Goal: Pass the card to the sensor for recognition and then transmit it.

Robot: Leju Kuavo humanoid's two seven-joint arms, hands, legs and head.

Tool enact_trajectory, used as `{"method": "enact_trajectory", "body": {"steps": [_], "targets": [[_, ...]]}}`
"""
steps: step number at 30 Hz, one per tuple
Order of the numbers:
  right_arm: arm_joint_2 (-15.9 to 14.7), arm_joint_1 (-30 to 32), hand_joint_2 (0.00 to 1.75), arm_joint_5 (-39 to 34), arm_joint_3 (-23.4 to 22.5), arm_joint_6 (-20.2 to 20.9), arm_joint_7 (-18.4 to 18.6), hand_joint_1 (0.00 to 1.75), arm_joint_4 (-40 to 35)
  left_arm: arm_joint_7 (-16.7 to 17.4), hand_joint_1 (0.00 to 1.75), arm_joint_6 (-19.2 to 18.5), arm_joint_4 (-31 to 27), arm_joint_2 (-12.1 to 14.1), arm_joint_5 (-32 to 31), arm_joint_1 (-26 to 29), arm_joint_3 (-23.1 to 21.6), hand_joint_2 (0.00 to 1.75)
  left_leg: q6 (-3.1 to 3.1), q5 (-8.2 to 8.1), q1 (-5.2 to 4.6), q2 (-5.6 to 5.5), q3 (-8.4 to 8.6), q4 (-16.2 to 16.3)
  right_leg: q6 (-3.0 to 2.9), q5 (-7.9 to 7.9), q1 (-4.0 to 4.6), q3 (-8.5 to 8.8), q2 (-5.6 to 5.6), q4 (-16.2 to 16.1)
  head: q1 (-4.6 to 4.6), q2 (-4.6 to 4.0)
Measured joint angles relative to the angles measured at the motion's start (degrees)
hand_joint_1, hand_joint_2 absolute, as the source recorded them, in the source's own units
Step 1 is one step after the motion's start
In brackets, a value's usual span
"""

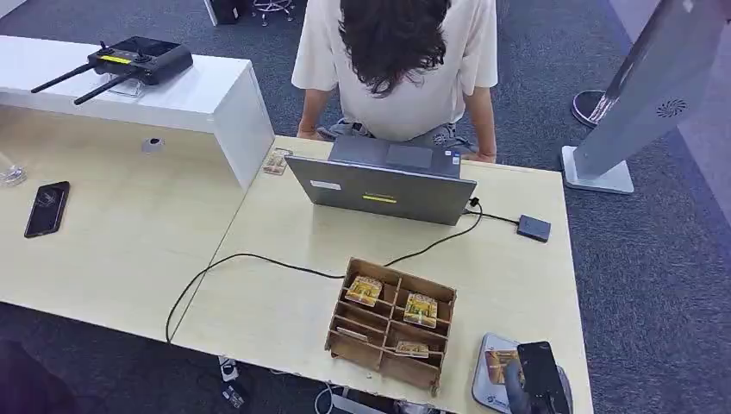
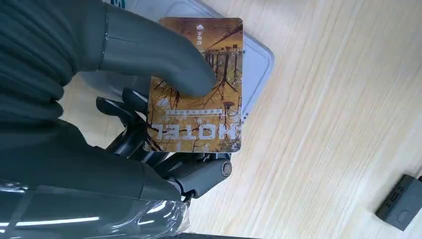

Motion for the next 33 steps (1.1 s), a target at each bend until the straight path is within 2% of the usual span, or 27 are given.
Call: {"method": "enact_trajectory", "body": {"steps": [28, 33], "targets": [[-0.55, -0.11, 1.75, 3.91, 0.90, -0.26, 1.79, 1.75, -0.02, 0.79, 0.00, -0.09, -0.02, -0.02, -0.02, 0.00, 0.00, 0.00, 0.00, 0.00, 0.00, 0.00, 0.01, 0.00, 0.00, 0.00, 0.00, 0.01, 0.00, 0.00, 0.00, 0.00], [-0.59, -0.12, 1.75, 6.49, 1.01, -0.33, 2.67, 1.75, -0.02, 0.79, 0.00, -0.11, -0.02, -0.04, -0.02, 0.00, 0.00, 0.00, 0.00, 0.00, 0.00, 0.00, 0.01, 0.00, 0.00, 0.00, 0.00, 0.01, 0.00, 0.00, 0.00, 0.00]]}}
